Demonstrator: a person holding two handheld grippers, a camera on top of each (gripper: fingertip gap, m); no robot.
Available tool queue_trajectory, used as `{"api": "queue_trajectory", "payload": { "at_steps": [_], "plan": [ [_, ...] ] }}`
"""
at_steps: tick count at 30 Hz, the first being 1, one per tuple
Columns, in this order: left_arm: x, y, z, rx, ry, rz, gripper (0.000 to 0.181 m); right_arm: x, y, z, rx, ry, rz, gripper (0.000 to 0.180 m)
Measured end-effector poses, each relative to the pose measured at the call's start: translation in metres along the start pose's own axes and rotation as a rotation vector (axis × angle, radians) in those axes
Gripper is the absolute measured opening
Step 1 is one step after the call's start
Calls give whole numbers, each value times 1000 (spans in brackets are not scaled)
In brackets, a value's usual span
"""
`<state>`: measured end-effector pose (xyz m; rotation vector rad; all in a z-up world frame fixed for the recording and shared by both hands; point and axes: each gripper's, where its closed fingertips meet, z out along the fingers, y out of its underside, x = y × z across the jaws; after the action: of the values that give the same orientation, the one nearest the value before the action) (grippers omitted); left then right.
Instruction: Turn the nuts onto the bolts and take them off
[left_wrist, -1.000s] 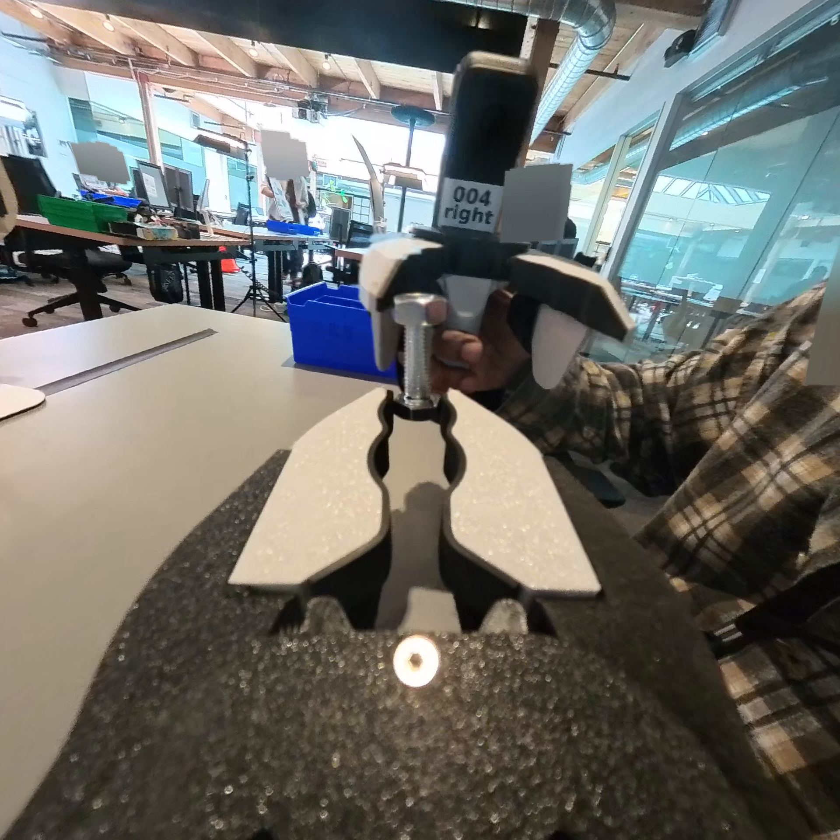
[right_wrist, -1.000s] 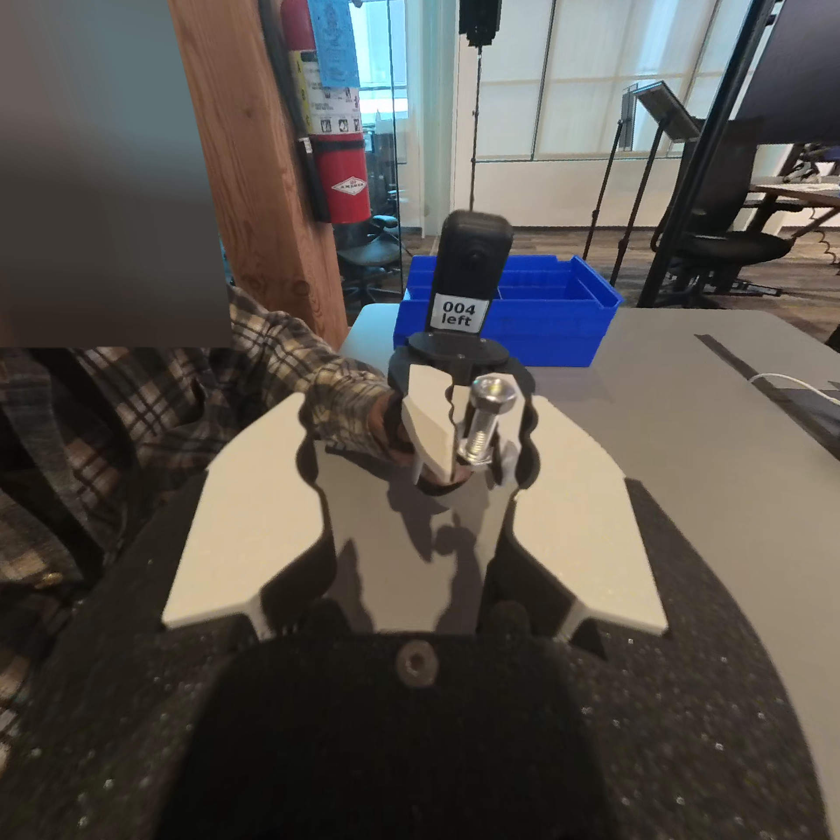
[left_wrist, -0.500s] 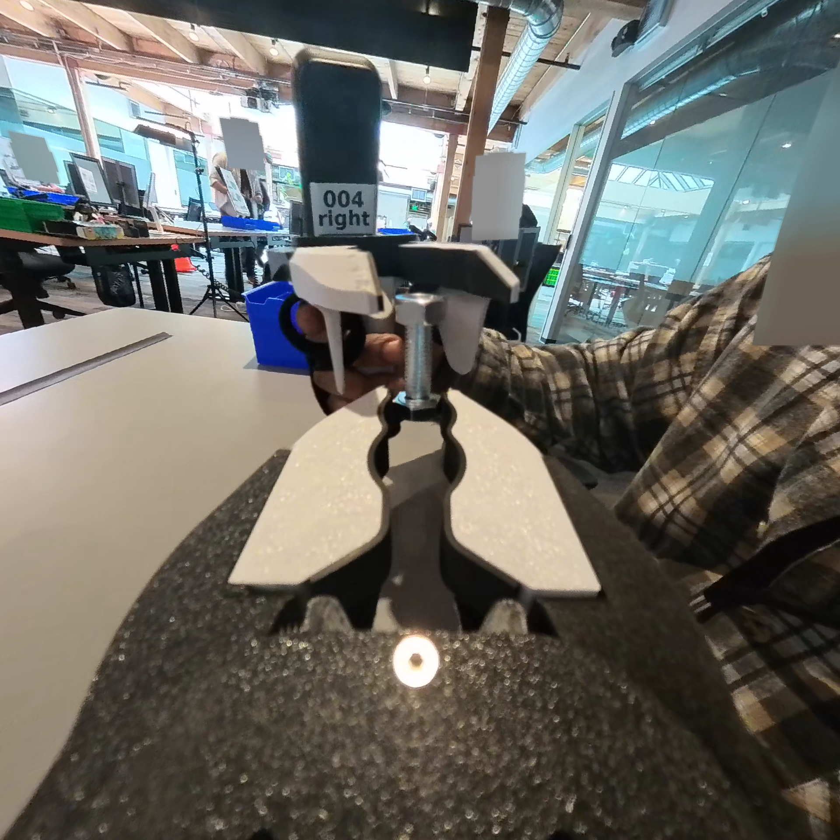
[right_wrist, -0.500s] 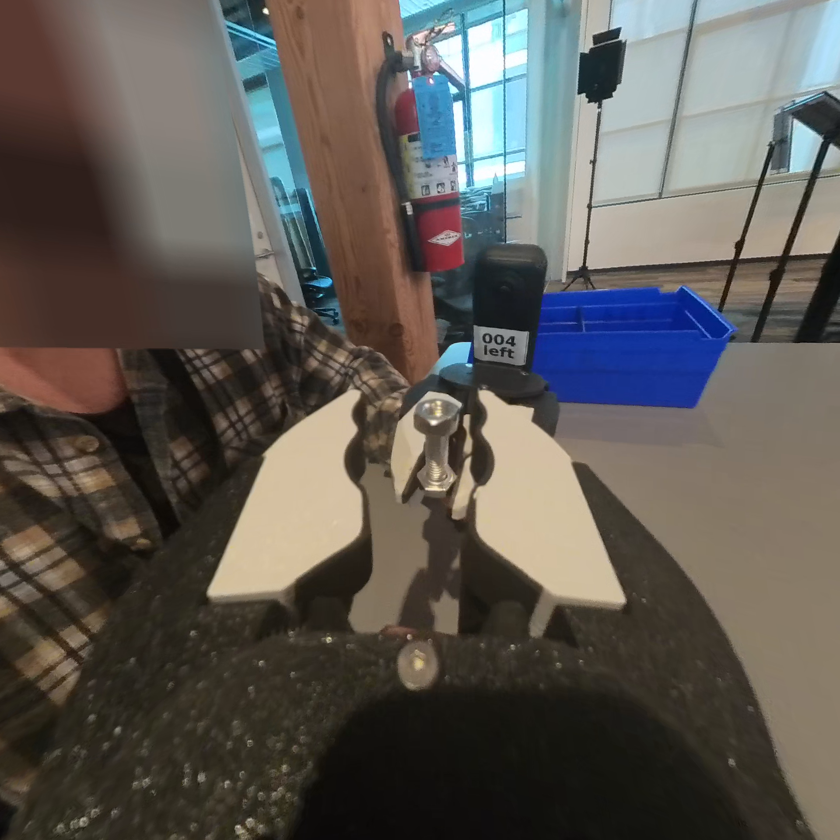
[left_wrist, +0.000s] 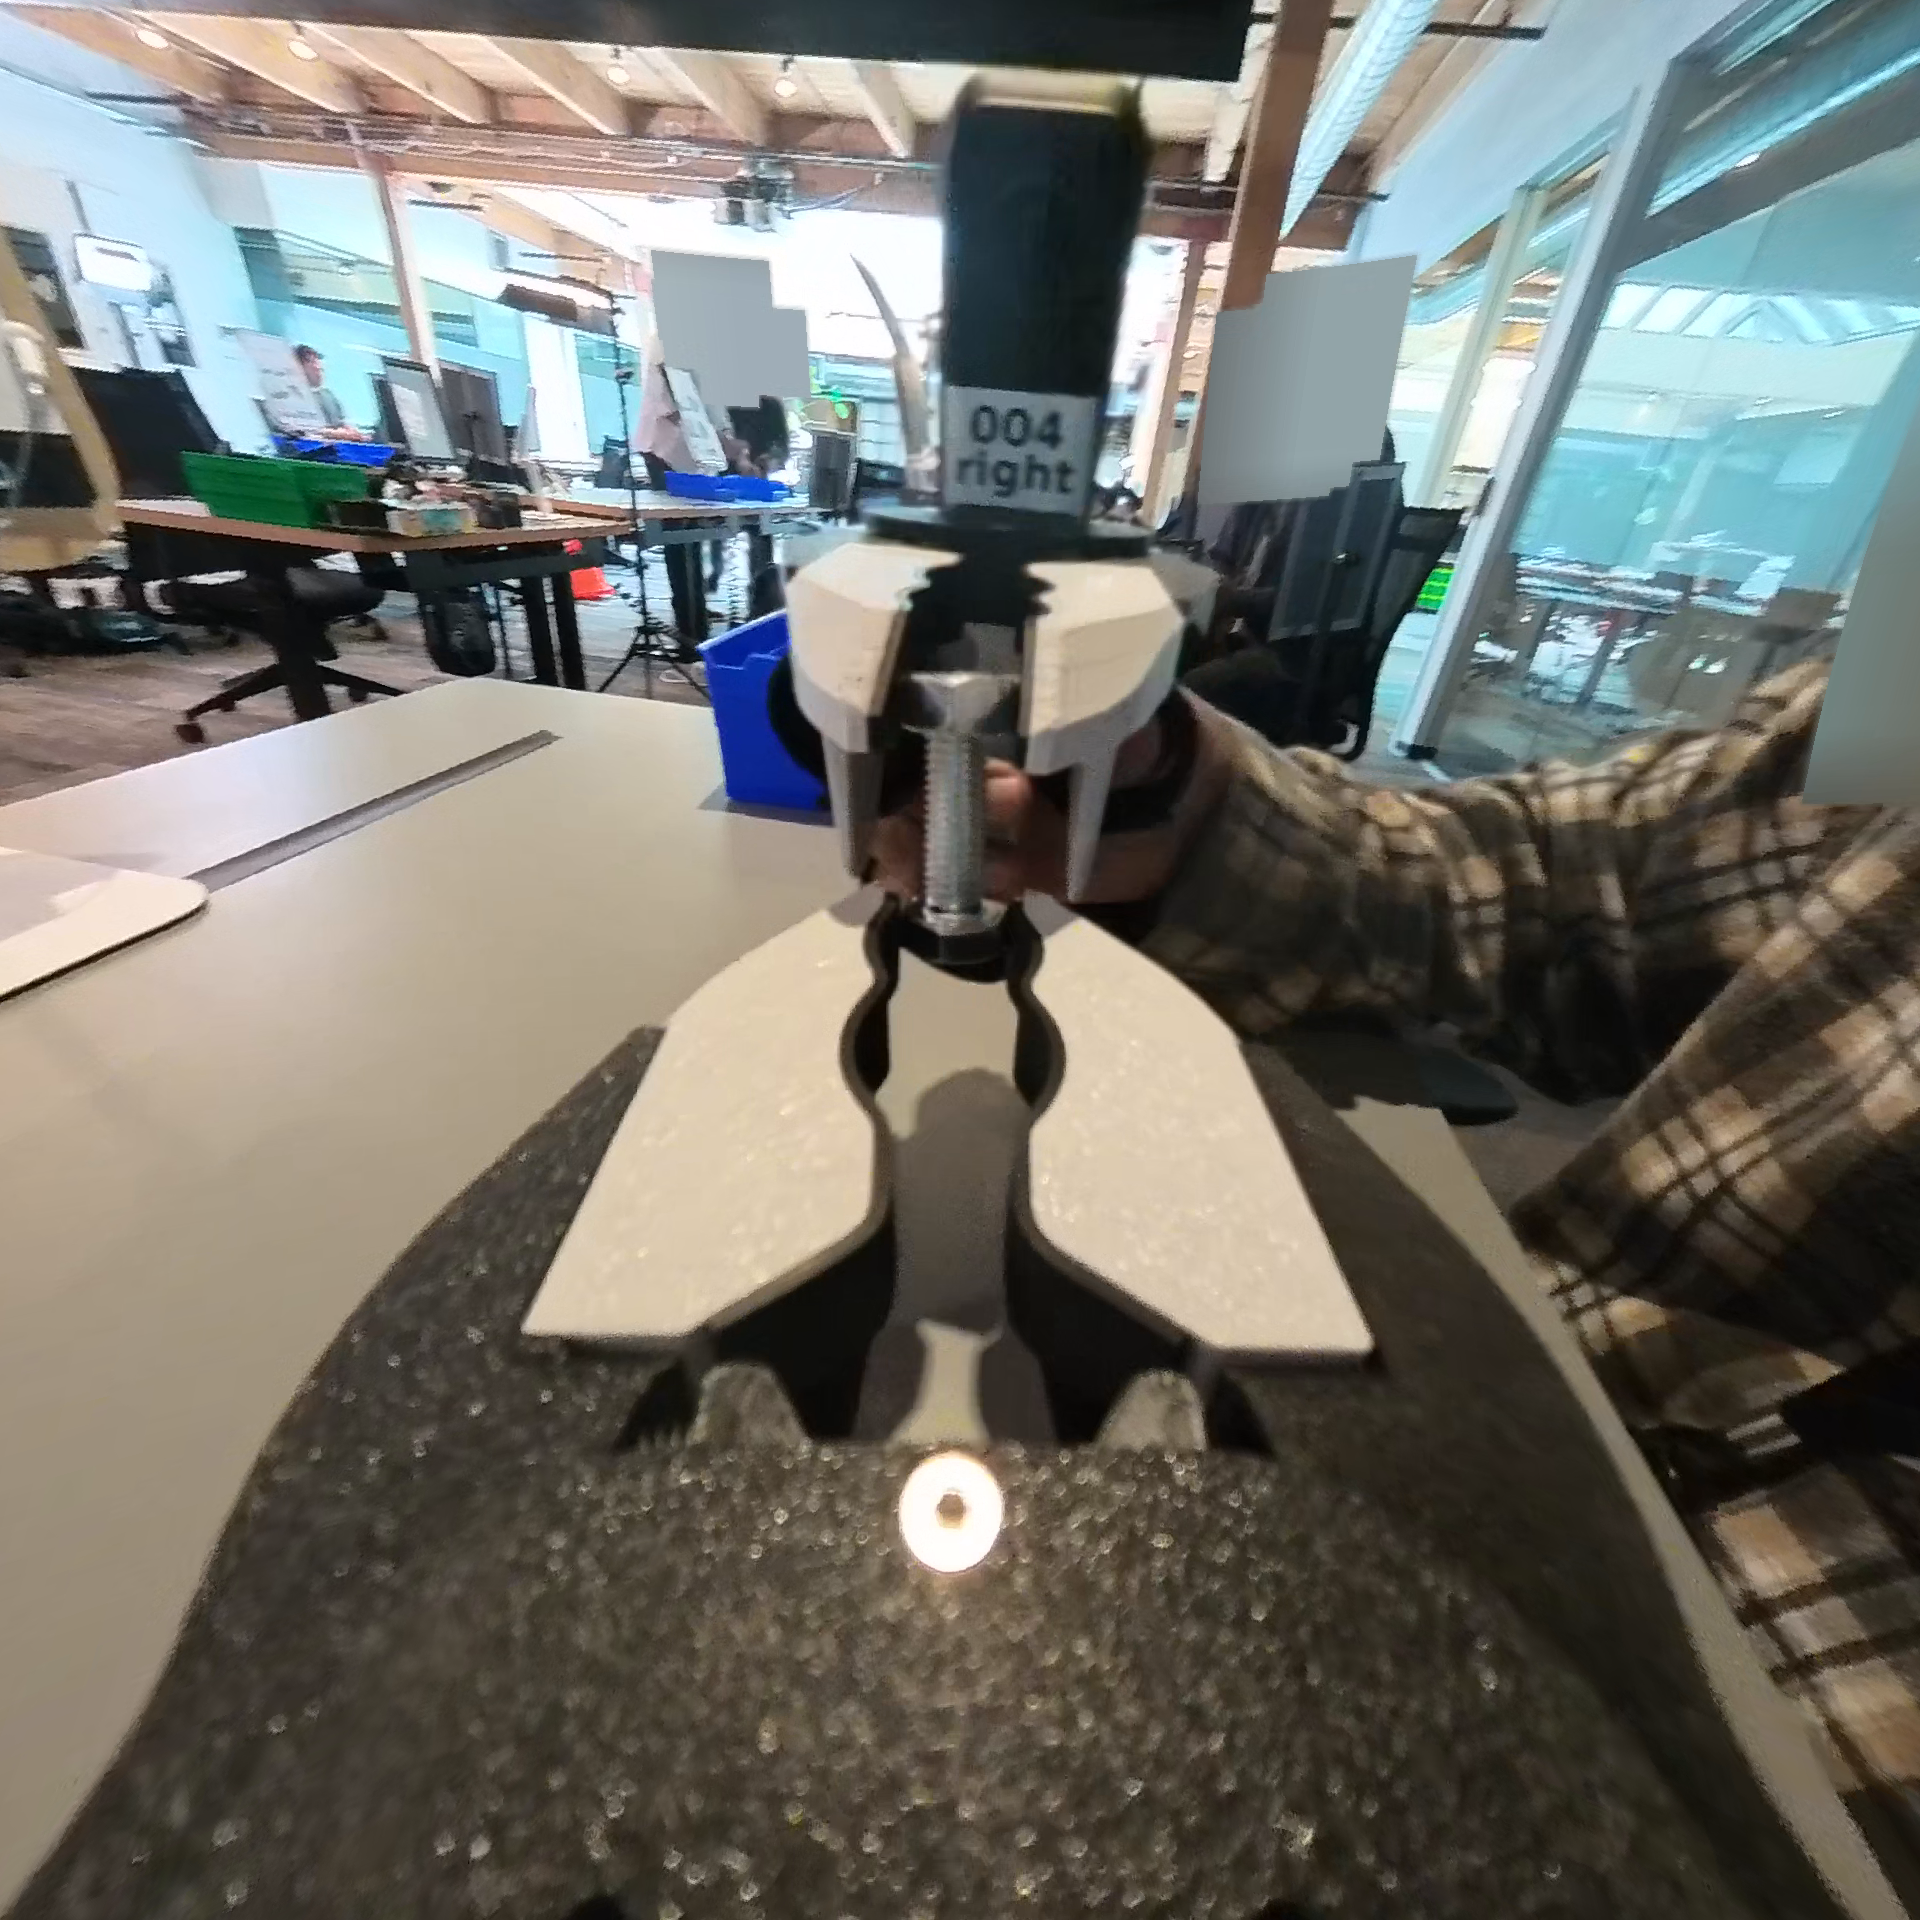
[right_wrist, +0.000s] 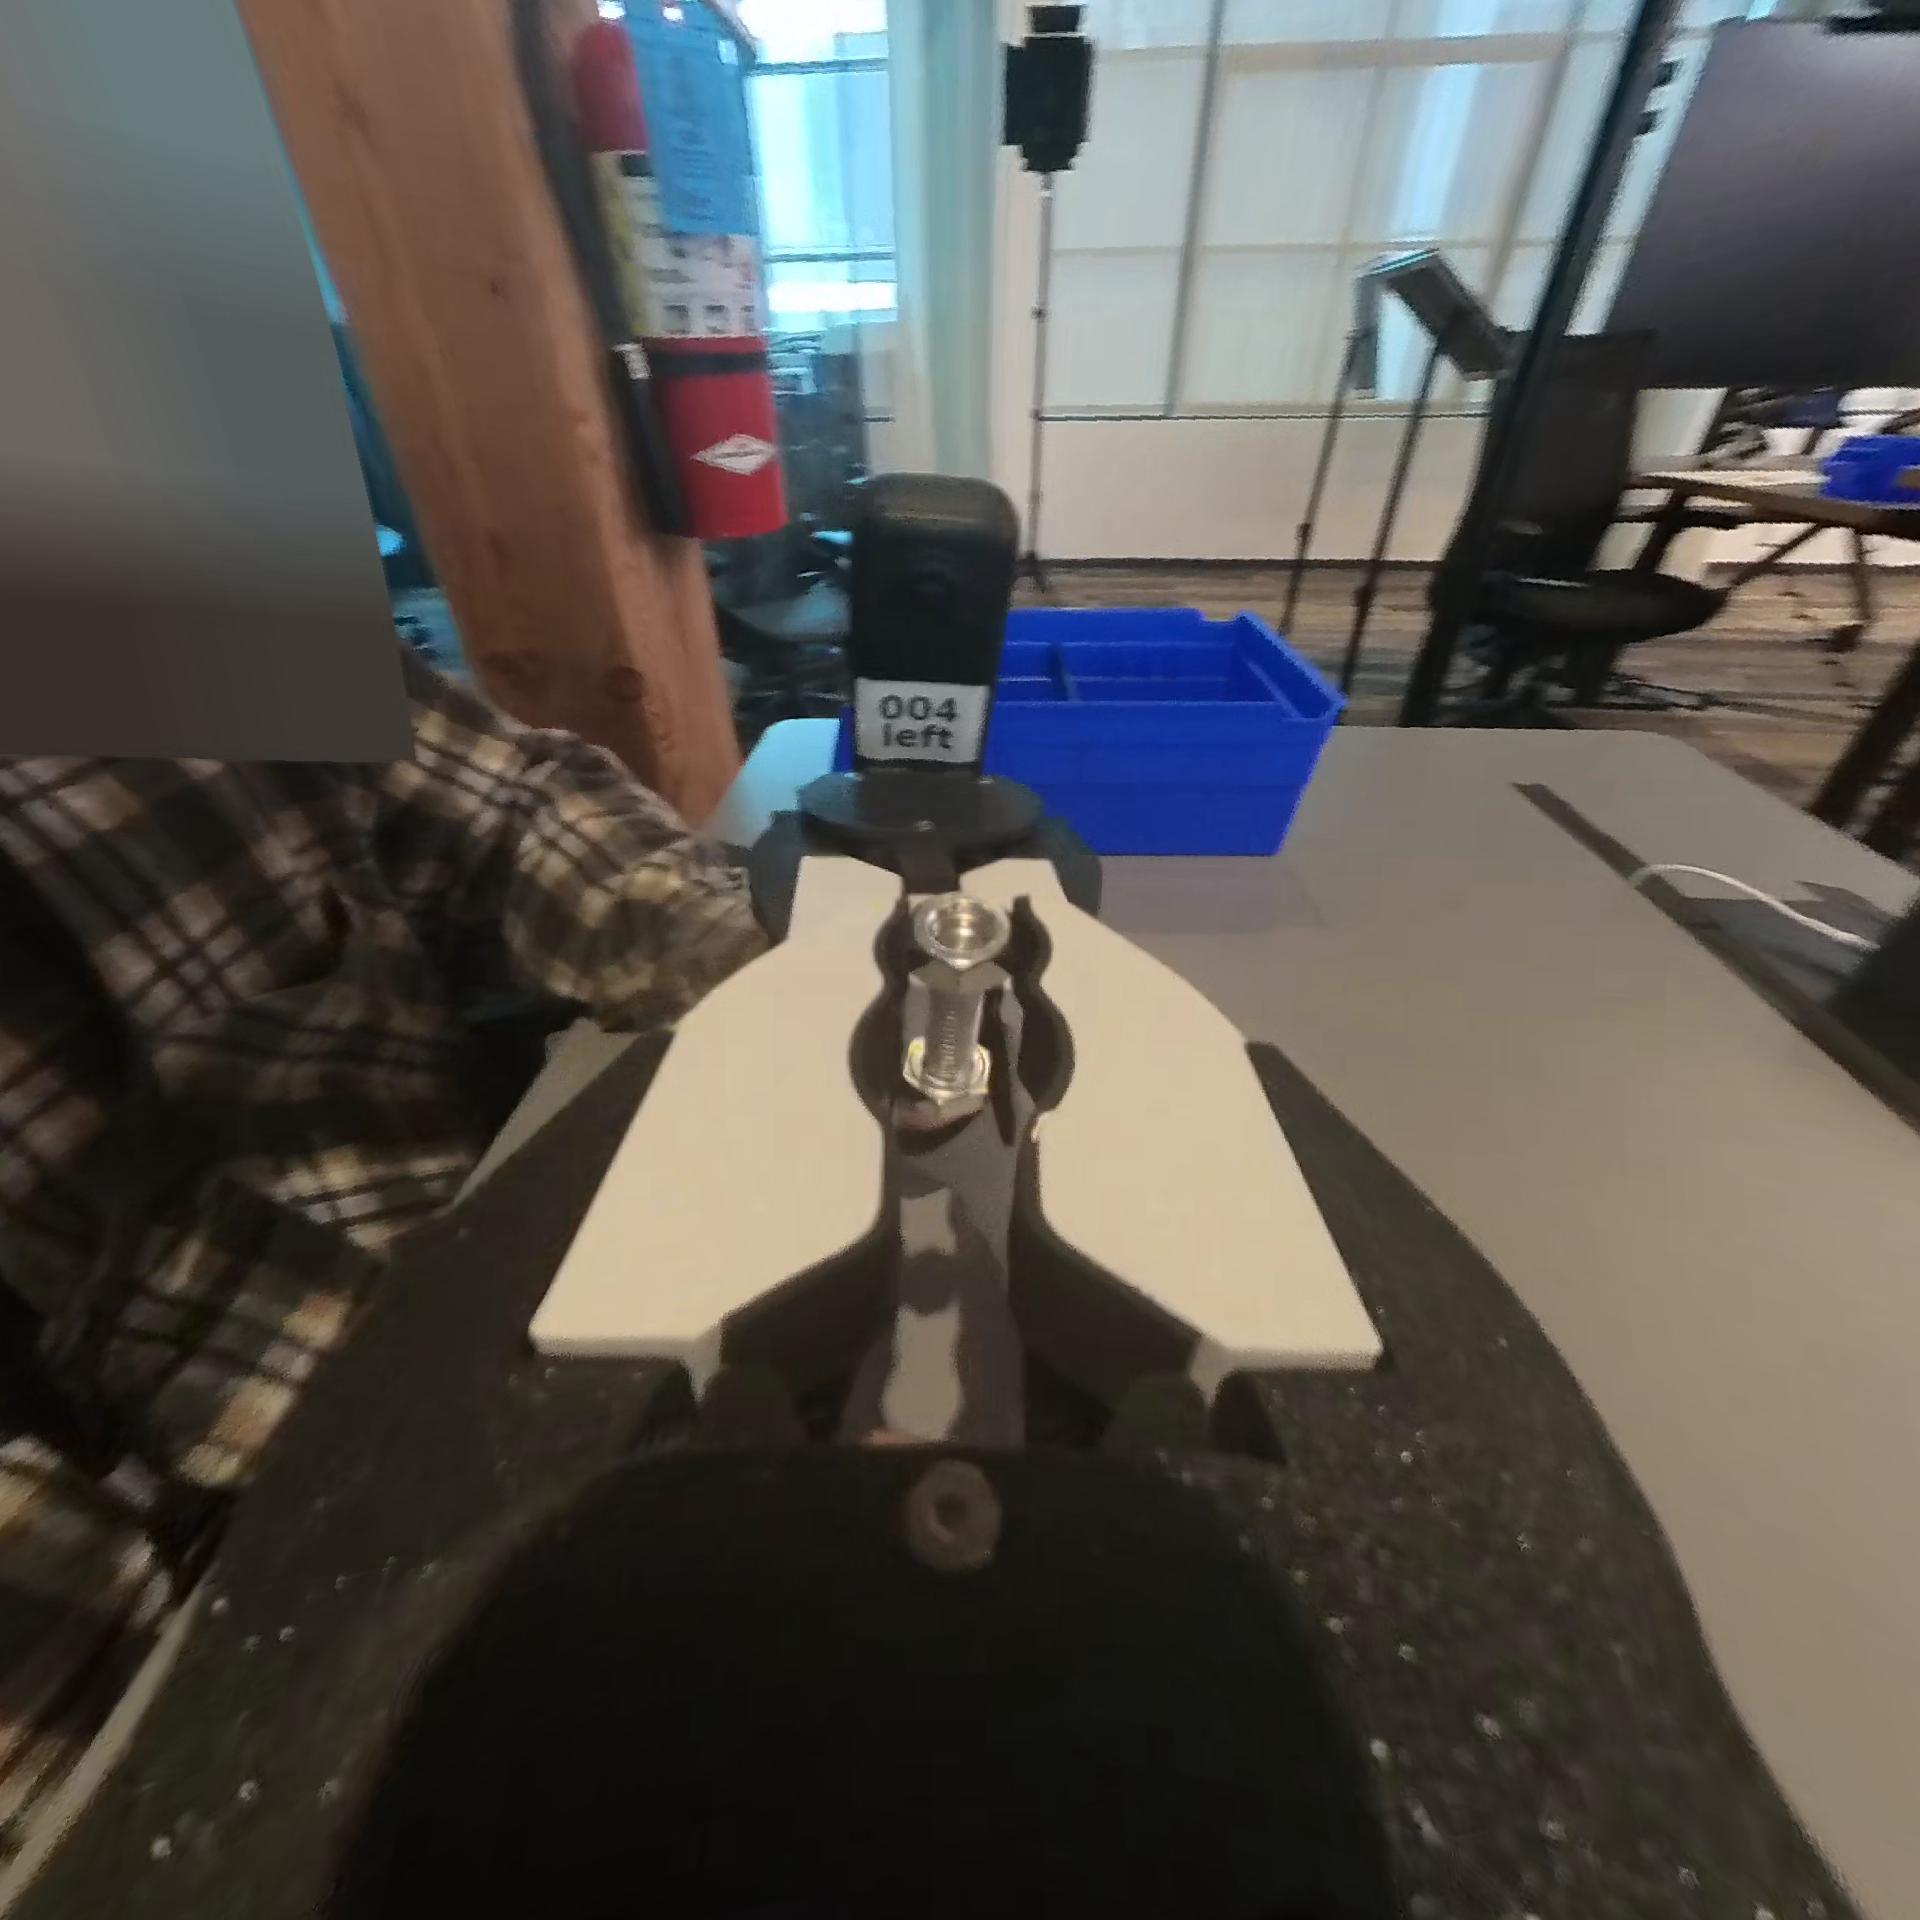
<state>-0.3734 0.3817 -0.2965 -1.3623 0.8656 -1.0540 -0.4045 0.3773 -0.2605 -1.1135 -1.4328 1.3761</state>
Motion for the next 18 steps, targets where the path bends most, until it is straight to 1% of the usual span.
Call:
{"api": "queue_trajectory", "payload": {
  "at_steps": [5,10,14,18],
  "plan": [
    [-8,4,0,-40,-81,42,19,7,3,2,33,162,1,17],
    [-13,10,0,-91,-140,93,19,11,10,-2,15,222,86,17],
    [-18,16,1,-149,-200,130,18,15,18,-5,-40,278,98,17],
    [-24,22,1,-204,-255,155,19,19,25,-7,-48,333,117,18]
  ]
}}
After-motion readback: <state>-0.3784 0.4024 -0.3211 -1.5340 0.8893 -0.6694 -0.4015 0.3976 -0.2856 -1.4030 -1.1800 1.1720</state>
